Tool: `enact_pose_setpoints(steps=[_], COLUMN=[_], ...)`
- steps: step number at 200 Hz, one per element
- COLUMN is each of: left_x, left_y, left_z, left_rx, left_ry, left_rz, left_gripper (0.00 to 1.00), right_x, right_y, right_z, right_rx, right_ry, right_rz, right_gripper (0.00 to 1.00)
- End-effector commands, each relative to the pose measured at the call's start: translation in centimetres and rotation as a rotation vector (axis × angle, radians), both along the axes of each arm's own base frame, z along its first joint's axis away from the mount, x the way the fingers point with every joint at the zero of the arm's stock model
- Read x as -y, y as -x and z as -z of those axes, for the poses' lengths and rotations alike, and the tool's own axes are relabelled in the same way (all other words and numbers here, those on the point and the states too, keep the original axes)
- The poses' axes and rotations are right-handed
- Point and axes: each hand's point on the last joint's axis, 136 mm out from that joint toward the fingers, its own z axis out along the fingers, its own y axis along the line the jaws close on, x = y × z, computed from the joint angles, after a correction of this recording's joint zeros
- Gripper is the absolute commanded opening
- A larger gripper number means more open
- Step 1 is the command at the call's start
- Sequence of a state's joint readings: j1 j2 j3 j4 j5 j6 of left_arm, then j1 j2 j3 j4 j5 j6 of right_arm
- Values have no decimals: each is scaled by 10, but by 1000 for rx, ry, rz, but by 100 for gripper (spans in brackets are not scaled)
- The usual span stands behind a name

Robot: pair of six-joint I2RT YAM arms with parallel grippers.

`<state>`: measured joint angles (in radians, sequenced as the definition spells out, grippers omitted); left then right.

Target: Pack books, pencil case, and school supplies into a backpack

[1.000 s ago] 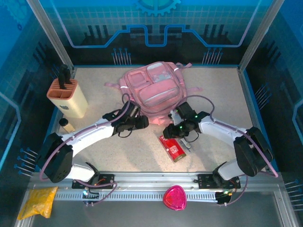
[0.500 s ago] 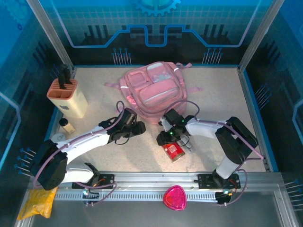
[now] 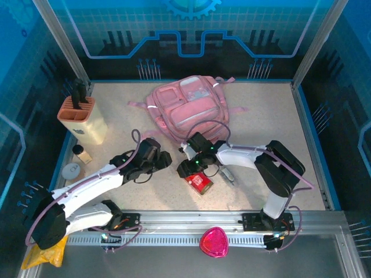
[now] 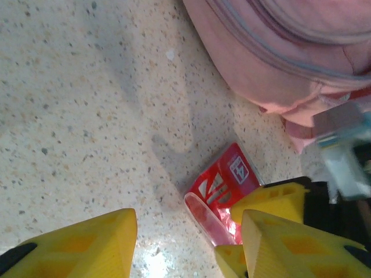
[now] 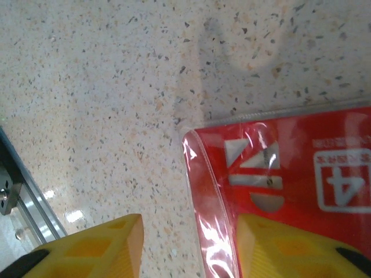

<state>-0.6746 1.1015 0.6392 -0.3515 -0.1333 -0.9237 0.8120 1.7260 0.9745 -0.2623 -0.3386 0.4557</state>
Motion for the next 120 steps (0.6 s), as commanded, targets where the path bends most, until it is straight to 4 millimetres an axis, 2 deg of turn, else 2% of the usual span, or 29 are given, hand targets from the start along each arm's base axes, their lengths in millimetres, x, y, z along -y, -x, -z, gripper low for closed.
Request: enact_pose_setpoints(steps=[1, 16, 21, 24, 42, 67, 85, 120], left_x=[16, 31, 37, 41, 64, 88, 92, 89], left_y=[5, 6, 5, 5, 4, 2, 2, 3], left_z=[3, 7, 7, 8, 13, 29, 41, 61], left_rx=[-20, -37, -38, -42, -57, -107, -126, -162], left_ry=[57, 79, 95, 102, 141, 144, 126, 75], left_rz=[7, 27, 33, 38, 80, 113, 114, 98], left_gripper=[50, 50, 50, 49, 46, 37, 32, 25], right_x=[25, 43, 46, 54, 76, 93, 100, 106], right_y=[4, 7, 5, 11, 15, 26, 31, 30], right_z=[-10, -10, -15, -8, -6, 3, 10, 16], right_rx=[42, 12, 16, 2, 12, -43, -48, -57], right_ry=[51, 68, 55, 70, 105, 135, 145, 155], right_rz=[15, 60, 77, 85, 131, 156, 163, 190], right_gripper=[48, 51, 51, 52, 55, 57, 59, 64])
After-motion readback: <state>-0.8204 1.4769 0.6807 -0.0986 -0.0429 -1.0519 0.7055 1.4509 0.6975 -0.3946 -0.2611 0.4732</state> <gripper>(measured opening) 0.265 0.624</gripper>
